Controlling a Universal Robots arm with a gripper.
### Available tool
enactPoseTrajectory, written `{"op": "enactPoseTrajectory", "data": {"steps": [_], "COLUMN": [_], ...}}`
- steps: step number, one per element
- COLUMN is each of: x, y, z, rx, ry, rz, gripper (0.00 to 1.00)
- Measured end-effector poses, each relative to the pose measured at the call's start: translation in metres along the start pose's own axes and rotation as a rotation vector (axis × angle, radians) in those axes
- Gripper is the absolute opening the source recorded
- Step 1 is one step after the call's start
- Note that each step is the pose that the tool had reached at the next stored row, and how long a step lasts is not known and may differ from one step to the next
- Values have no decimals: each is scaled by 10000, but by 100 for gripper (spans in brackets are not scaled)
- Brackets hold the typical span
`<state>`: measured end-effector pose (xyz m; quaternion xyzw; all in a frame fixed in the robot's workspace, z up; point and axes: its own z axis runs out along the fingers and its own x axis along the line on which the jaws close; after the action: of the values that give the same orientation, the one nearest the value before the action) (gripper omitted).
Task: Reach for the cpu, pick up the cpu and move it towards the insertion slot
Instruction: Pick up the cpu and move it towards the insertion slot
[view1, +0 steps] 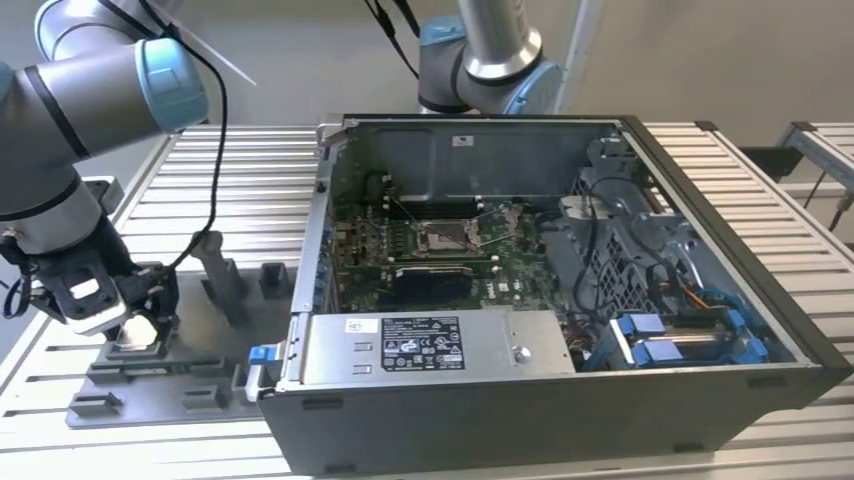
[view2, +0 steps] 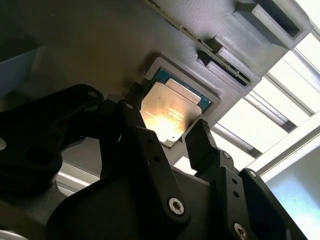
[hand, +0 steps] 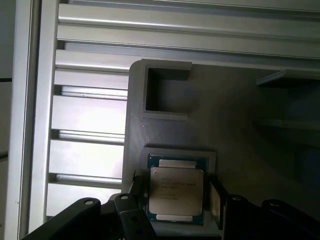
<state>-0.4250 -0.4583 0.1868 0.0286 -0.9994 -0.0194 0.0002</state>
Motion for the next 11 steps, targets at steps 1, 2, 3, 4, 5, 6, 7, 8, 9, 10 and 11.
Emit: {"op": "enactPoseTrajectory", "data": {"steps": [1, 2, 3, 4, 5, 6, 7, 8, 9, 10, 11], "x": [0, 0, 0, 0, 0, 0, 0, 0, 0, 0, 0], "y": [0, 0, 0, 0, 0, 0, 0, 0, 0, 0, 0], "z": [0, 0, 0, 0, 0, 0, 0, 0, 0, 0, 0], "rx": [-1, 0, -1, 0, 0, 0, 0, 0, 0, 0, 0], "ry": [-1, -1, -2, -1, -1, -1, -2, -2, -3, -3, -4], "rz": [0, 0, -1, -1, 0, -1, 0, -1, 0, 0, 0], "gripper": [100, 0, 0, 0, 0, 0, 0, 0, 0, 0, 0]}}
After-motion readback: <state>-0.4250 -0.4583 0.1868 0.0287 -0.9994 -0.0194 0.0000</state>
